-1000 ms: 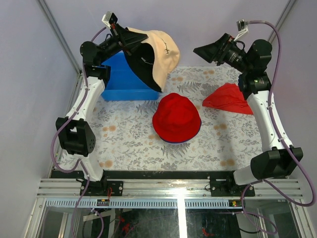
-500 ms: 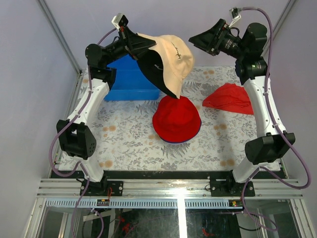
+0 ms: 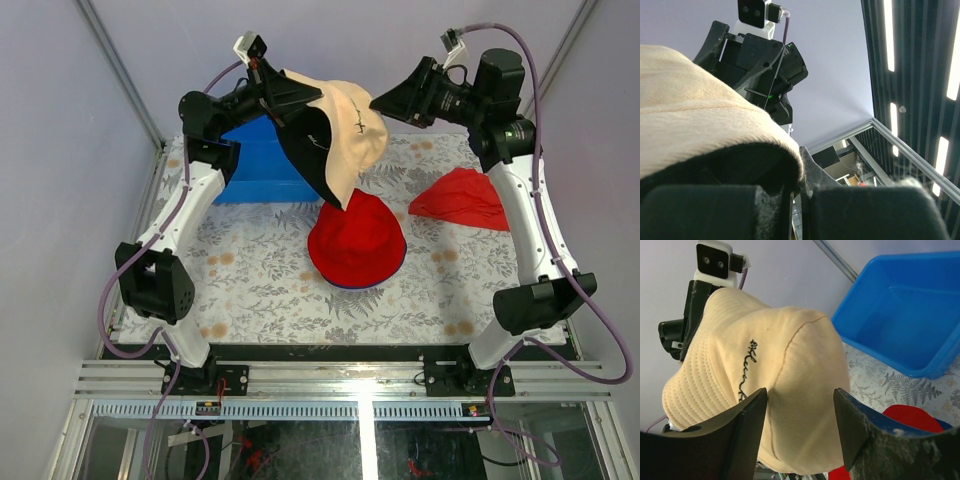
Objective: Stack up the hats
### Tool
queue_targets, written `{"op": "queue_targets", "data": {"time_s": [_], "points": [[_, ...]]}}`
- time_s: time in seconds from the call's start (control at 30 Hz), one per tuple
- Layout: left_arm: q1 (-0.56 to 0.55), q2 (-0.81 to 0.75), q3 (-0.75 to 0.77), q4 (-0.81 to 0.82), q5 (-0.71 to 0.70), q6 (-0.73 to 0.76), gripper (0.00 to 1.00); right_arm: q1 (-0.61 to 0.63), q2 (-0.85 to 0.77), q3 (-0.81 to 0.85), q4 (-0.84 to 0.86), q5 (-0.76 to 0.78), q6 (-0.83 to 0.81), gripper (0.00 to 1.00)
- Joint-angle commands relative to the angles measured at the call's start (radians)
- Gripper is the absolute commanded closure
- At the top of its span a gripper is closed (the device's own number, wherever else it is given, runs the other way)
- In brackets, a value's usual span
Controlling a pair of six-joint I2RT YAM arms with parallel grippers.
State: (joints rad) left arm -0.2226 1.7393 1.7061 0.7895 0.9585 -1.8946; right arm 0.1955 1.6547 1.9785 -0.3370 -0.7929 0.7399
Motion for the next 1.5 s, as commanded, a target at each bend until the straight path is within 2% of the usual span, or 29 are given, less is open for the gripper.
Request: {"op": "queue_targets", "data": {"time_s": [0.0,0.2,0.33,0.43,0.7,0.93,1.03,1.2,1.47], "points": [[-0.017,-0.010,-0.009,0.017,-0.011,0.027,1.00,0.032,-0.023,0.071,-0.045,0.013,-0.040,0.39],[-0.023,-0.010,-0.033,0.014,-0.014,0.039,1.00,0.046,-0.011,0.097,-0.077,0.022,-0.053,0.51],[-0.034,-0.002,-0.038,0.025,-0.019,0.036,1.00,0.064,-0.002,0.098,-0.102,0.039,-0.072,0.76],[-0.042,0.011,-0.027,0.031,-0.023,0.036,1.00,0.067,-0.005,0.099,-0.113,0.064,-0.090,0.99],[-0.095,0.100,0.021,0.100,-0.042,-0.013,1.00,0.048,-0.019,0.205,-0.246,0.254,-0.226,1.00],[-0.161,0.201,0.127,0.133,-0.036,-0.052,1.00,0.009,-0.032,0.309,-0.348,0.367,-0.331,1.00],[-0.175,0.204,0.105,0.169,-0.033,-0.067,1.00,0.009,-0.051,0.323,-0.393,0.431,-0.394,1.00],[-0.181,0.143,-0.067,0.263,-0.013,-0.079,1.00,0.009,-0.131,0.215,-0.408,0.467,-0.436,1.00],[-0.181,-0.024,-0.510,0.400,0.005,-0.033,1.00,0.014,-0.265,-0.045,-0.352,0.455,-0.444,1.00]]}}
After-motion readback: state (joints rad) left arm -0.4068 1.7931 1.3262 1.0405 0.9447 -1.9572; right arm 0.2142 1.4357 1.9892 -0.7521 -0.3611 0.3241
